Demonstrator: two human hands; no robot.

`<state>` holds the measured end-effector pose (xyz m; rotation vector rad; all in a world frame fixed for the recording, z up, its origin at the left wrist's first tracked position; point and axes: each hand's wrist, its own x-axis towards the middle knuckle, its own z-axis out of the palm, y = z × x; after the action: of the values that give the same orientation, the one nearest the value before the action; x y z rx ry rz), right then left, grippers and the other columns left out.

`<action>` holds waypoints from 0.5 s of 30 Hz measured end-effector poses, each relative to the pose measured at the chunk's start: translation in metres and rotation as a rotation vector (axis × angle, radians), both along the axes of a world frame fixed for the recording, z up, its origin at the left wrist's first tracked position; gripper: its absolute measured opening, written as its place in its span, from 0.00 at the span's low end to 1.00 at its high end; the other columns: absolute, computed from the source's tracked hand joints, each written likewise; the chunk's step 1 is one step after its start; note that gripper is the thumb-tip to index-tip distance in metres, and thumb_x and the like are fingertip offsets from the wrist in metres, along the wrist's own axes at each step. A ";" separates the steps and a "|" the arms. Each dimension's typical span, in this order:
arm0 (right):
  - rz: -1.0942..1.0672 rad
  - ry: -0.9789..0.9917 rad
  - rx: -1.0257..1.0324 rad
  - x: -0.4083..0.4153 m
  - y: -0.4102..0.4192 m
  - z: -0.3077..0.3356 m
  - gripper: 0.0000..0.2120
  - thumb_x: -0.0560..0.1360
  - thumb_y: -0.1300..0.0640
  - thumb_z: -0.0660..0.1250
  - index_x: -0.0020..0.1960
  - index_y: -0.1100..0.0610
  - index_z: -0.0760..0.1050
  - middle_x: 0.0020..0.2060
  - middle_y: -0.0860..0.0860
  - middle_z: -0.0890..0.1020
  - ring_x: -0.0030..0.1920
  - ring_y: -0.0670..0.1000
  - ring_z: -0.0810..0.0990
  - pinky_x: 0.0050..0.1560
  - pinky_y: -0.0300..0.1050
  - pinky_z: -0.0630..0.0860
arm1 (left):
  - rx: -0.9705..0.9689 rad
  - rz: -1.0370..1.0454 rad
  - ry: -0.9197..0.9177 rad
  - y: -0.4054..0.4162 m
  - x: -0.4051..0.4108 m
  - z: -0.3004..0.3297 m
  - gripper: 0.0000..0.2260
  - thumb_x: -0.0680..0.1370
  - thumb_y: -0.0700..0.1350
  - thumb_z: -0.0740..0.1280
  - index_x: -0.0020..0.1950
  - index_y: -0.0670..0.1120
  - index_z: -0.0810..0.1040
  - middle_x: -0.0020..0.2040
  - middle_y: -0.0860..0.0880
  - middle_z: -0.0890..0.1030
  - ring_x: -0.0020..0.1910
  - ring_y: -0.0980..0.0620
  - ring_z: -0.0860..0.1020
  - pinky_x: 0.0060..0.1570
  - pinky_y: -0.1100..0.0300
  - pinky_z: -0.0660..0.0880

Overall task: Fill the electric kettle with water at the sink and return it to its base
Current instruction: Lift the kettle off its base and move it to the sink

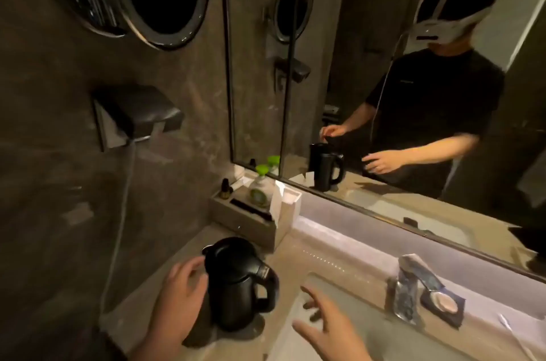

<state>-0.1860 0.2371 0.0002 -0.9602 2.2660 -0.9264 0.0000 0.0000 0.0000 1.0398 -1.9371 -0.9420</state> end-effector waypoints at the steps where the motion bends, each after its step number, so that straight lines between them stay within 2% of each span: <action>1: 0.025 -0.007 -0.020 0.003 -0.028 0.007 0.36 0.71 0.41 0.74 0.75 0.42 0.63 0.61 0.42 0.76 0.56 0.44 0.78 0.55 0.35 0.71 | -0.042 -0.049 -0.049 -0.005 -0.007 -0.001 0.13 0.75 0.39 0.69 0.56 0.53 0.78 0.56 0.48 0.75 0.55 0.50 0.75 0.58 0.55 0.69; 3: 0.093 0.020 -0.026 0.008 -0.061 0.009 0.37 0.71 0.43 0.74 0.76 0.45 0.63 0.64 0.45 0.74 0.64 0.49 0.76 0.60 0.40 0.69 | -0.072 -0.126 -0.148 -0.008 -0.018 0.002 0.13 0.76 0.43 0.68 0.61 0.49 0.77 0.61 0.48 0.73 0.60 0.51 0.72 0.62 0.58 0.65; 4: 0.114 0.013 -0.047 0.009 -0.076 0.009 0.35 0.71 0.45 0.74 0.75 0.48 0.66 0.63 0.46 0.75 0.64 0.51 0.76 0.61 0.42 0.70 | -0.053 -0.137 -0.203 -0.009 -0.024 0.006 0.15 0.76 0.45 0.67 0.63 0.48 0.77 0.64 0.48 0.72 0.63 0.51 0.71 0.63 0.59 0.63; 6: 0.112 -0.038 -0.060 0.009 -0.096 -0.004 0.27 0.71 0.49 0.74 0.68 0.50 0.72 0.58 0.49 0.80 0.59 0.52 0.79 0.60 0.47 0.75 | -0.043 -0.135 -0.285 -0.010 -0.028 0.001 0.17 0.77 0.48 0.66 0.65 0.48 0.75 0.68 0.48 0.71 0.66 0.49 0.68 0.64 0.58 0.62; 7: 0.097 -0.058 -0.054 0.008 -0.102 -0.009 0.23 0.72 0.50 0.74 0.64 0.50 0.73 0.54 0.48 0.82 0.55 0.51 0.80 0.57 0.47 0.76 | -0.050 -0.129 -0.319 -0.011 -0.028 -0.002 0.17 0.77 0.49 0.65 0.65 0.49 0.75 0.69 0.48 0.70 0.67 0.49 0.67 0.64 0.57 0.62; 9: 0.087 -0.114 -0.074 0.005 -0.109 -0.020 0.13 0.74 0.51 0.74 0.55 0.47 0.75 0.45 0.43 0.81 0.47 0.43 0.81 0.46 0.36 0.75 | -0.064 -0.117 -0.340 -0.013 -0.028 -0.002 0.18 0.77 0.50 0.64 0.66 0.49 0.75 0.70 0.49 0.69 0.67 0.48 0.67 0.64 0.56 0.63; 11: 0.076 -0.160 -0.142 0.005 -0.111 -0.028 0.10 0.75 0.55 0.73 0.49 0.44 0.74 0.42 0.42 0.81 0.40 0.34 0.79 0.39 0.26 0.72 | -0.074 -0.119 -0.344 -0.015 -0.028 -0.003 0.18 0.77 0.50 0.64 0.66 0.48 0.75 0.71 0.49 0.69 0.67 0.48 0.67 0.64 0.55 0.63; 13: 0.054 -0.178 -0.201 0.009 -0.110 -0.031 0.11 0.76 0.58 0.73 0.51 0.44 0.76 0.44 0.43 0.83 0.43 0.32 0.80 0.41 0.25 0.72 | -0.082 -0.133 -0.352 -0.016 -0.026 -0.005 0.18 0.77 0.50 0.64 0.66 0.49 0.75 0.71 0.49 0.69 0.68 0.48 0.66 0.64 0.54 0.63; 15: 0.022 -0.202 -0.269 0.013 -0.111 -0.030 0.11 0.76 0.59 0.72 0.54 0.45 0.77 0.45 0.42 0.85 0.47 0.36 0.82 0.44 0.26 0.73 | -0.064 -0.154 -0.350 -0.018 -0.026 -0.003 0.18 0.78 0.51 0.63 0.67 0.50 0.74 0.72 0.50 0.67 0.69 0.49 0.64 0.65 0.55 0.62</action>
<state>-0.1730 0.1265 -0.0303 -0.9518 1.9931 -1.2814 -0.0264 -0.0176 -0.0033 1.0865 -2.3478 -0.8139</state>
